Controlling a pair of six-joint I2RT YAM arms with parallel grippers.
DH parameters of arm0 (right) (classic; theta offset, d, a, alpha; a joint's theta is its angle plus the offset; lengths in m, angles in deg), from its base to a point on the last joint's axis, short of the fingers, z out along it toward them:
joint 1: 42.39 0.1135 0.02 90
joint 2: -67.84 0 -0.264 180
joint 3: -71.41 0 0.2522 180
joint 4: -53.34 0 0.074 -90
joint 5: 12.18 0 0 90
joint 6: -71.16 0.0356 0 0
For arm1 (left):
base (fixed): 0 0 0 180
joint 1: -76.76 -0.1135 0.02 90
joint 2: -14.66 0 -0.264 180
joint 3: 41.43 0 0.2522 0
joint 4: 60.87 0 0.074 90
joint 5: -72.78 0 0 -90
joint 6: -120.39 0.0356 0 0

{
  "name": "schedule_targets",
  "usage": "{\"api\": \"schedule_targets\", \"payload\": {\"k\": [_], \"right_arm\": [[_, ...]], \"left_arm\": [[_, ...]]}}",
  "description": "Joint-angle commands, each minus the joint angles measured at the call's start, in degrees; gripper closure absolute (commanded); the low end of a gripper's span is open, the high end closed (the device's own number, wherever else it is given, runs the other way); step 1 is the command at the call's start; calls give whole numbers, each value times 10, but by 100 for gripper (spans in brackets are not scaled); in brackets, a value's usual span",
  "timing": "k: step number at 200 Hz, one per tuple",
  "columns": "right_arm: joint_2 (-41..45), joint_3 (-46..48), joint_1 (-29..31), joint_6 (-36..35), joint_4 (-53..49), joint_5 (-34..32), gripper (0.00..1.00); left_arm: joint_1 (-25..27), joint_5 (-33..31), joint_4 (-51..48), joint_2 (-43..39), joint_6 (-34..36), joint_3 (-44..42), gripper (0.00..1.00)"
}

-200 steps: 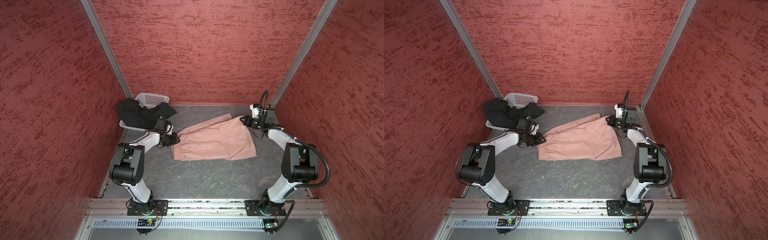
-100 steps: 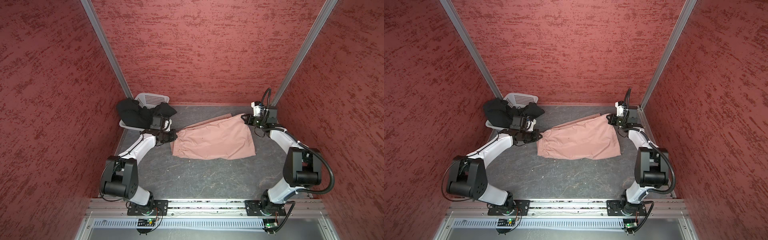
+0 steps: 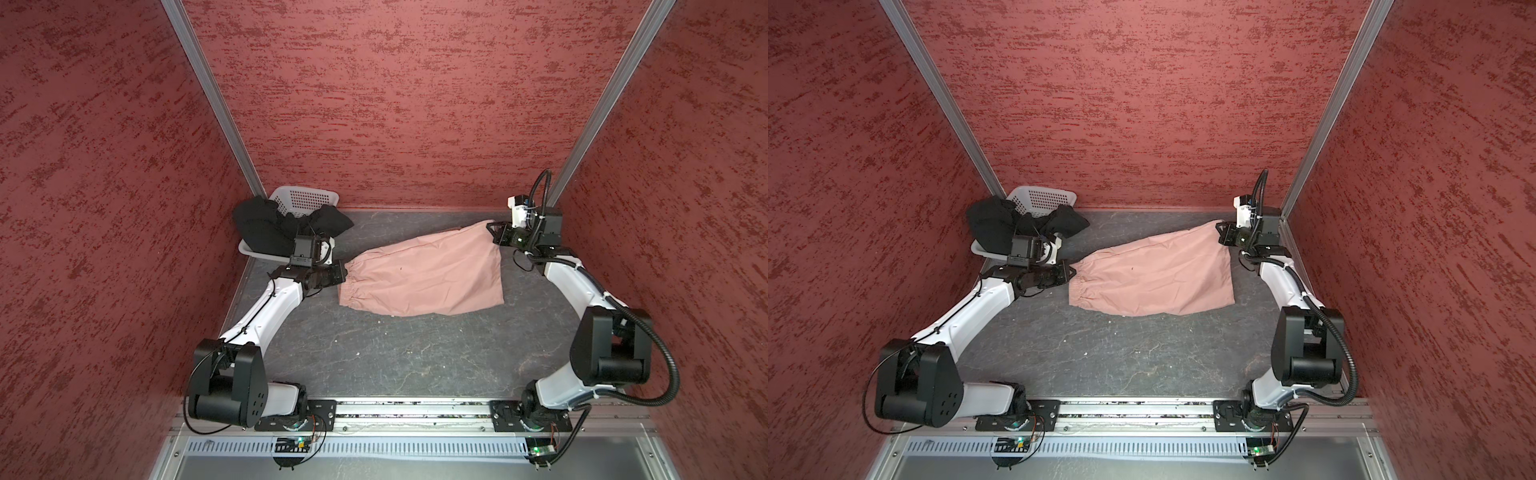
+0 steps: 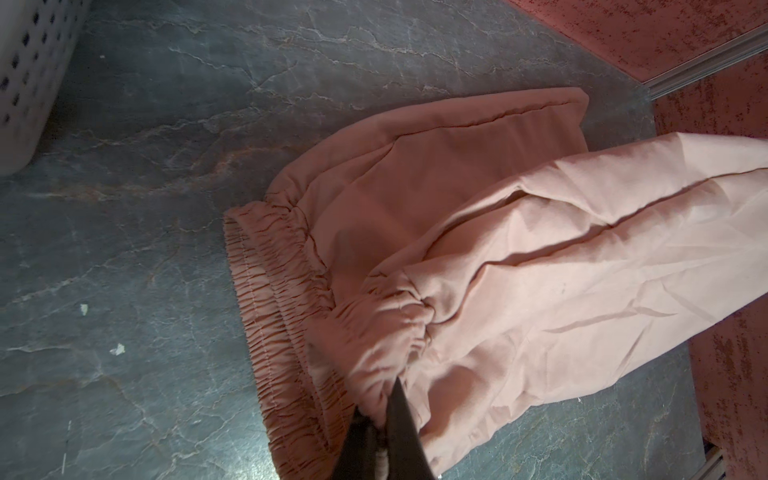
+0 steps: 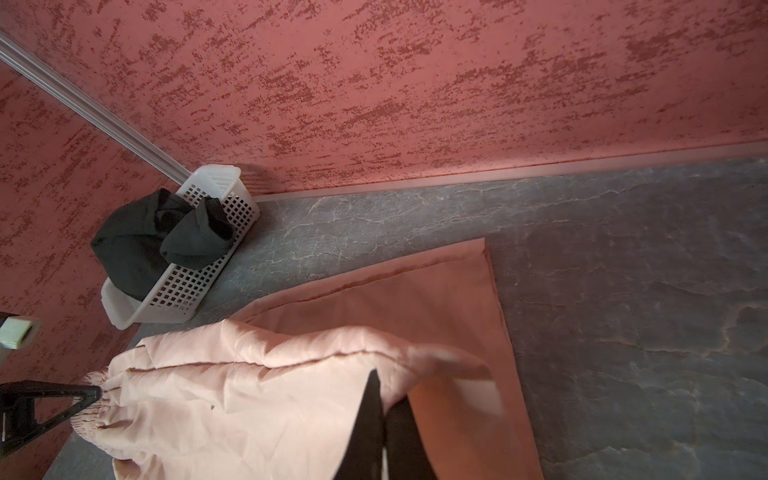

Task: Fold and stack the shorts

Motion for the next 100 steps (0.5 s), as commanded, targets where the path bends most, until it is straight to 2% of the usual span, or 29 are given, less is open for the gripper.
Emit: {"api": "schedule_targets", "payload": {"k": [1,50,73,86,94,100], "right_arm": [[-31,-40,3,-3,35,7,100],[-135,-105,5,5,44,12,100],[-185,-139,13,-10,28,-9,100],[-214,-154,14,-11,20,-12,97],[-228,-160,13,-9,17,-14,92],[-237,-163,14,-7,15,-16,82]], "left_arm": [[-7,-11,10,-5,6,2,95],[-30,-14,30,28,8,6,97],[-33,-15,32,49,12,6,97],[-34,-17,35,57,15,2,96],[-36,-19,41,63,14,-1,88],[-38,-20,43,68,13,-3,68]]}}
